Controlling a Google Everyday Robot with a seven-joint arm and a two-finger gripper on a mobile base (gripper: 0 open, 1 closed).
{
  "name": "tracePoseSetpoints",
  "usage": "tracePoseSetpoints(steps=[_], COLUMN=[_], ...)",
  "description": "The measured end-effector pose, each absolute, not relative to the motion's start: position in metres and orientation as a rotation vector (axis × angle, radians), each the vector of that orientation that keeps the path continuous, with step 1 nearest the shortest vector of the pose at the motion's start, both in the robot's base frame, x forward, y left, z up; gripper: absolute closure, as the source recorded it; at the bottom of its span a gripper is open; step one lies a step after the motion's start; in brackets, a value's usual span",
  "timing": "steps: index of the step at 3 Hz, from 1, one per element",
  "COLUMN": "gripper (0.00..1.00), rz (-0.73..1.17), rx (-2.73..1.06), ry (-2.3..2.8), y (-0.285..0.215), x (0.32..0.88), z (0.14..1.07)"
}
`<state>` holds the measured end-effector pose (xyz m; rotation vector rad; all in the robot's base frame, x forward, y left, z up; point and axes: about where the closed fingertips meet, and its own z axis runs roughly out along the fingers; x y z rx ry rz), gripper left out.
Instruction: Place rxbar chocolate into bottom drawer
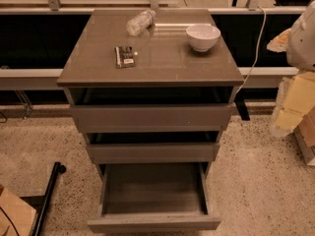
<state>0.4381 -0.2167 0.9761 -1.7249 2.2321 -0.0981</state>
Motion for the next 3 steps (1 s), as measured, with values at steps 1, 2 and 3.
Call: tracePoseSetpoints(steps=[1, 2, 3], gripper=[0.0, 0.0, 0.0], rz=[-0.1, -0.07, -0.008], rx=[-1.725, -1.774, -1.848], ry=[2.23, 2.186, 2.101], y=[-0.216, -0.203, -0.173], x=[0.438, 0.455, 0.498], z=[0.977, 0.969, 0.96])
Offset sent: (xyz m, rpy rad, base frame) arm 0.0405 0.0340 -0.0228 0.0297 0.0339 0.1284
